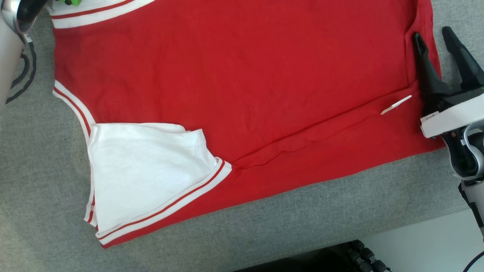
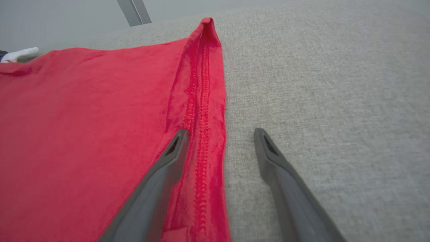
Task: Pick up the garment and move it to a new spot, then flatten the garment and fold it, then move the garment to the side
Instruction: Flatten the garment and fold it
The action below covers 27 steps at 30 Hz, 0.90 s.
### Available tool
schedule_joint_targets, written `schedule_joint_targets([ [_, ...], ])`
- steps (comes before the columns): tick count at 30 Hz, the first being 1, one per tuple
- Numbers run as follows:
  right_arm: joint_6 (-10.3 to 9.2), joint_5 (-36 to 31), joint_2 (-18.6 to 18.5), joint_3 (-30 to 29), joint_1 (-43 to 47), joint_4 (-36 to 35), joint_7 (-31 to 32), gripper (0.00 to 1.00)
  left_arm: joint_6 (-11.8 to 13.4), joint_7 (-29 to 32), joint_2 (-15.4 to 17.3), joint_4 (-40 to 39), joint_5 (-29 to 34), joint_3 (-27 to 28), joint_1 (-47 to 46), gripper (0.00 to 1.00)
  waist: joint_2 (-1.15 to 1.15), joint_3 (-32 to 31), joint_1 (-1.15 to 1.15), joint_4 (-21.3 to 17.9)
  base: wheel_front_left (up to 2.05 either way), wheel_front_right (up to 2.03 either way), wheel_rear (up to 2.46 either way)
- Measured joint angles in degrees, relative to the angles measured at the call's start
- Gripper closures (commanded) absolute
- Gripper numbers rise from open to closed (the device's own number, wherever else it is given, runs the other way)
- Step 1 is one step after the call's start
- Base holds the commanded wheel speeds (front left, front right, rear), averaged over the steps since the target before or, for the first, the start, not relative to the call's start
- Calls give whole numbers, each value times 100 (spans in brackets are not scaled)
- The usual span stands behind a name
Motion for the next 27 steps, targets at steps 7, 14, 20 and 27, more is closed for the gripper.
schedule_joint_targets([
  [7, -1, 62, 1, 97, -94, 12, -8, 0, -32, 7, 10, -42, -133, 25, -2, 100, 0, -10, 0, 18, 0, 0, 0],
  [14, -7, 309, 130, 372, -903, 25, 576, 0, -52, -53, 12, -202, -157, -21, -13, 100, 0, -109, 0, 95, 0, 0, 0],
  [20, -7, 164, 282, 376, -1761, 586, 1336, 0, -75, -22, -36, -466, -174, -103, -55, 100, 0, -160, 0, 231, 0, 0, 0],
  [27, -7, -768, 381, -100, -2230, 945, 1681, 0, -78, -2, -24, -800, -193, -193, -49, 100, 0, -261, 0, 339, 0, 0, 0],
])
